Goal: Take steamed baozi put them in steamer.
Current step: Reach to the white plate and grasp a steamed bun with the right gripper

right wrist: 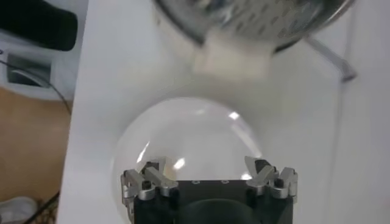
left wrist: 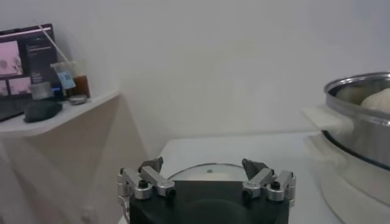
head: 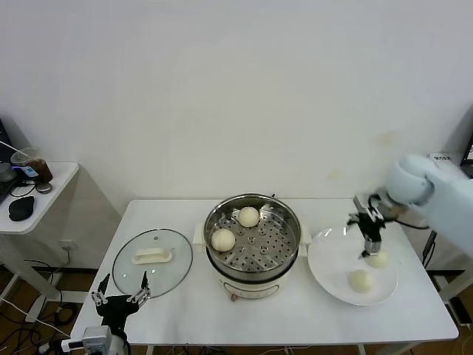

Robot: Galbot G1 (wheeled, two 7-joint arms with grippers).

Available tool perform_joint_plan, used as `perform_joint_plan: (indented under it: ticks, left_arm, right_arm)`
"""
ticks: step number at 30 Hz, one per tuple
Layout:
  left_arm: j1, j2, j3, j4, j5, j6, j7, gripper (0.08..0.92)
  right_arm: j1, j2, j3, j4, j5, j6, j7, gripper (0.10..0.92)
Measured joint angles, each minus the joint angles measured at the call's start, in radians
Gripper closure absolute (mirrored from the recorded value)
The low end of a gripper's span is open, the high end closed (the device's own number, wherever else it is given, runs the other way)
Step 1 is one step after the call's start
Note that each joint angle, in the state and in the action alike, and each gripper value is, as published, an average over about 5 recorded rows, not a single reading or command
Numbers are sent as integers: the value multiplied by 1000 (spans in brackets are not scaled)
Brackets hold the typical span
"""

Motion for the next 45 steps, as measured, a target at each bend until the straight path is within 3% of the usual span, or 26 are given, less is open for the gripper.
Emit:
perform_joint_plan:
  ticks: [14, 45]
  left_arm:
    - [-4, -5, 2, 22, 5, 0, 6, 177]
    - [-10, -3, -2, 50, 9, 12, 6, 177]
  right_arm:
    - [-293, -26, 203, -55, -141, 20, 21, 203]
    - [-373, 99, 250, -164, -235, 32, 51, 203]
